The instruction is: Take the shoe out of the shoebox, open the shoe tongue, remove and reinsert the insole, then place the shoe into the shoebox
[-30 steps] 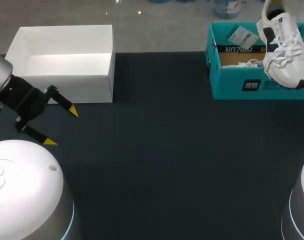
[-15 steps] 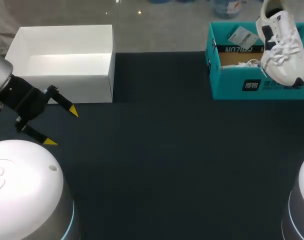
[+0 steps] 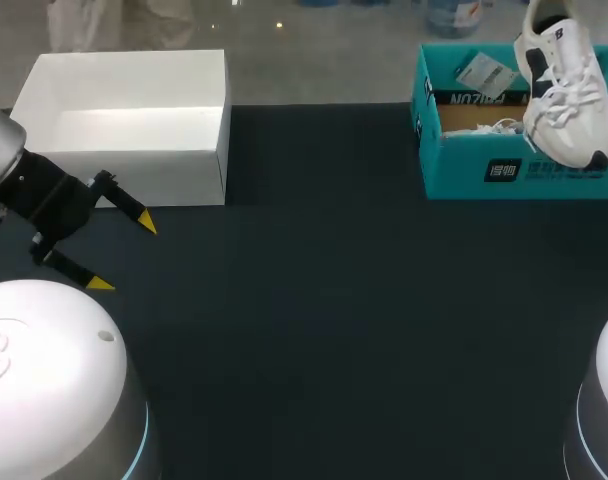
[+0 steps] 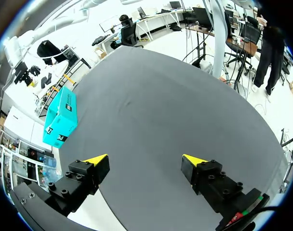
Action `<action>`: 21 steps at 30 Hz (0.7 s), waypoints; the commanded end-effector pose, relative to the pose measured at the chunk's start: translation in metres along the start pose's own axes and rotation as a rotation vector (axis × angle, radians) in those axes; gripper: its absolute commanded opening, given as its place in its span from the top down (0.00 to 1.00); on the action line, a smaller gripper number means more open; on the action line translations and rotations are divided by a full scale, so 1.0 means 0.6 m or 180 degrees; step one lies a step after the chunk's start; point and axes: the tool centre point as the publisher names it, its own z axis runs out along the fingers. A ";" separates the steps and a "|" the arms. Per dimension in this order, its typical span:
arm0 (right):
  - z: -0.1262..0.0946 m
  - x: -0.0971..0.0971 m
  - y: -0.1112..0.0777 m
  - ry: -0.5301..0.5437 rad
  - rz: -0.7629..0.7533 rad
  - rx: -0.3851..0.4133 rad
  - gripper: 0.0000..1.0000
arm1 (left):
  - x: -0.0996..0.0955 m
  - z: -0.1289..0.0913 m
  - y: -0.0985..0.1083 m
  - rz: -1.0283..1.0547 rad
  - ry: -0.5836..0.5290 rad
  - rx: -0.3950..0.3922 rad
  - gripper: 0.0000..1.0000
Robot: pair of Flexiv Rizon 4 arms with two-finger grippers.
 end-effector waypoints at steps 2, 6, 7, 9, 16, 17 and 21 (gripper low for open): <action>0.039 -0.061 -0.010 0.0049 0.0117 -0.0014 1.00 | 0.000 0.000 -0.001 -0.0001 0.0005 -0.0009 0.00; 0.060 -0.091 -0.017 0.0050 0.0182 -0.0019 1.00 | 0.000 0.000 -0.001 -0.0001 0.0005 -0.0009 0.00; 0.066 -0.098 -0.018 0.0055 0.0167 -0.0006 1.00 | 0.000 0.000 -0.001 -0.0001 0.0005 -0.0009 0.00; 0.077 -0.109 -0.022 0.0088 0.0231 -0.0017 1.00 | 0.000 0.000 -0.001 -0.0001 0.0005 -0.0009 0.00; 0.113 -0.142 -0.029 0.0203 0.0356 0.0029 1.00 | 0.000 0.000 -0.001 -0.0001 0.0005 -0.0009 0.00; 0.118 -0.146 -0.029 0.0238 0.0372 0.0022 1.00 | 0.000 0.000 -0.001 -0.0001 0.0005 -0.0009 0.00; 0.125 -0.154 -0.033 0.0294 0.0436 0.0137 1.00 | 0.000 0.000 -0.001 -0.0001 0.0005 -0.0009 0.00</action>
